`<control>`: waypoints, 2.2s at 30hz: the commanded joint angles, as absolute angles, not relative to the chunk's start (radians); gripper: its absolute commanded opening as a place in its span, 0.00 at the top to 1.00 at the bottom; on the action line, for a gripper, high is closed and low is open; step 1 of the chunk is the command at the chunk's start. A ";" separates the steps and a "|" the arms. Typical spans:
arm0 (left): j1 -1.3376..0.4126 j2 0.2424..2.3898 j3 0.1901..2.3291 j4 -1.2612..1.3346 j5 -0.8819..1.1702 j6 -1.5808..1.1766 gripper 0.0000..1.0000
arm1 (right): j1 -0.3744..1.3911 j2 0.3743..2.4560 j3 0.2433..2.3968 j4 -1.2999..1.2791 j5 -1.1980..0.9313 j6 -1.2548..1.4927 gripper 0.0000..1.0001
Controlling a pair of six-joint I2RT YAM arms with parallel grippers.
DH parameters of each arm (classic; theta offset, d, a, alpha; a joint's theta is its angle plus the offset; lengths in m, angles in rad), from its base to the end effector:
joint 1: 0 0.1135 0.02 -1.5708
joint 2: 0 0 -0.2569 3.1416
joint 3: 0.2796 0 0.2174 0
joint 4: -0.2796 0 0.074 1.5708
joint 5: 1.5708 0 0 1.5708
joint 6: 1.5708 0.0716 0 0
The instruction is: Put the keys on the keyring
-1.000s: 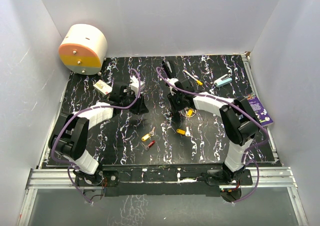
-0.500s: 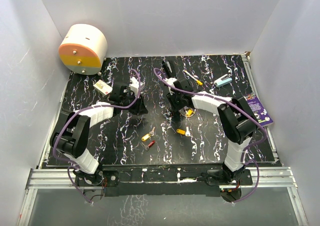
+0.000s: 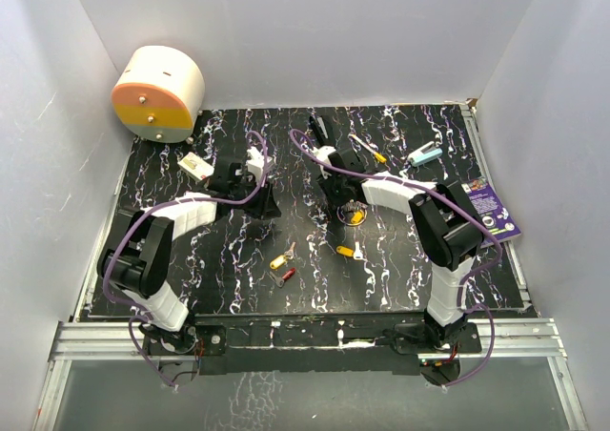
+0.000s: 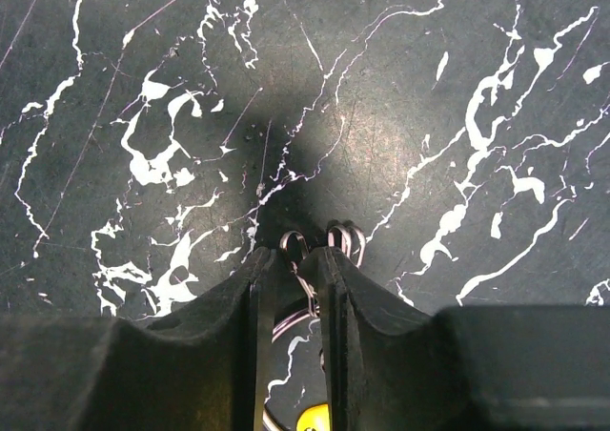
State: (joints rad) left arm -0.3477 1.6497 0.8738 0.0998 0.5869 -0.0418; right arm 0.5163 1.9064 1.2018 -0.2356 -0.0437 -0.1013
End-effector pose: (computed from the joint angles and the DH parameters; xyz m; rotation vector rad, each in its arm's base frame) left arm 0.3020 -0.1516 0.1825 0.6591 2.1541 -0.8679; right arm 0.3363 0.1945 0.1489 -0.7843 2.3993 0.2236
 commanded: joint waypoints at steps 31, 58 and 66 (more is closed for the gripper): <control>-0.333 1.681 0.915 0.081 0.646 -0.051 0.73 | 0.518 1.697 1.075 -0.102 0.026 -0.031 0.92; -0.333 1.737 0.941 0.064 0.676 -0.076 0.72 | 0.521 1.192 0.663 -0.031 0.068 0.281 0.92; -0.312 1.648 0.922 0.092 0.645 -0.067 0.73 | 0.521 1.306 0.736 0.269 -0.241 0.379 0.92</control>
